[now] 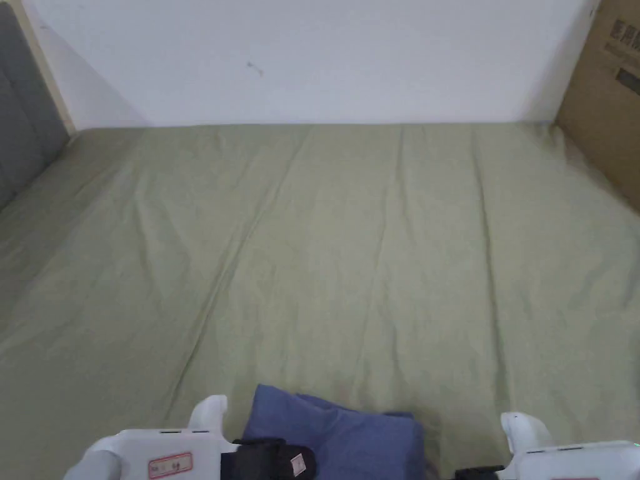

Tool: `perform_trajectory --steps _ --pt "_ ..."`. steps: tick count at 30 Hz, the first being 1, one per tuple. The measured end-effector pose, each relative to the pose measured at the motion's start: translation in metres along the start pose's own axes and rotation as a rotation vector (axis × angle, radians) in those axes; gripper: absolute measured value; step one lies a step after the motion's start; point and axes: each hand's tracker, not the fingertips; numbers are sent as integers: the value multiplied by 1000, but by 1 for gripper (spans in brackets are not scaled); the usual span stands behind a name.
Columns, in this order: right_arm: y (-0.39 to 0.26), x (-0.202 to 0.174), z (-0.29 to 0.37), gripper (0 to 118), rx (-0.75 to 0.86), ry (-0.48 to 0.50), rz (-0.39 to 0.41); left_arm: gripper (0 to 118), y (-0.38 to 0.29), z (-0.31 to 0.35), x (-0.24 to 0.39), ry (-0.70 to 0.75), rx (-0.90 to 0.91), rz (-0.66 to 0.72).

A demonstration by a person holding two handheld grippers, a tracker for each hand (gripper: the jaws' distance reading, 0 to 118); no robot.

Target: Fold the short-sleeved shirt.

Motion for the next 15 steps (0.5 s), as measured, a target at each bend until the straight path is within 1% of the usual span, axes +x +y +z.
perform_trajectory --steps 3,6,9,12,15 --pt "10 -15 27 0 86 2 24 19 20 55 7 119 64 -51" --pt "17 -30 43 0 103 -8 54 19 44 112 -7 270 93 -82" --pt "18 -44 50 0 111 -135 97 19 66 158 -26 458 58 -113" --pt "17 -49 50 0 104 -130 112 20 84 190 -44 616 26 -161" --pt "16 -48 47 0 97 -173 122 20 103 206 -60 736 16 -179"
